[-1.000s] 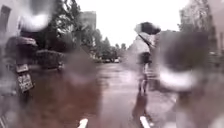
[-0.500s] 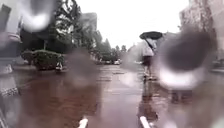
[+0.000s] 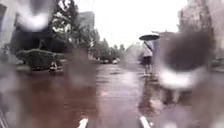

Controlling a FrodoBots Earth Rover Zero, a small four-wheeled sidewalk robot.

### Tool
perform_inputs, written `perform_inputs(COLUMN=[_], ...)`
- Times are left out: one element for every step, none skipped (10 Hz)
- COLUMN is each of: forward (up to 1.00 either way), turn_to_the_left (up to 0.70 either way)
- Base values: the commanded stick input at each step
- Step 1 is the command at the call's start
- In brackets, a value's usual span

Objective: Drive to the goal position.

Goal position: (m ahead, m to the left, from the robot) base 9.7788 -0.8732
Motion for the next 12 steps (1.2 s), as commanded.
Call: perform_inputs(forward=[0.70,0.70,0.70,0.70,0.70,0.70,0.70,0.70,0.70,0.70,0.70,0.70], turn_to_the_left=[0.00,0.00,0.00,0.00,0.00,0.00,0.00,0.00,0.00,0.00,0.00,0.00])
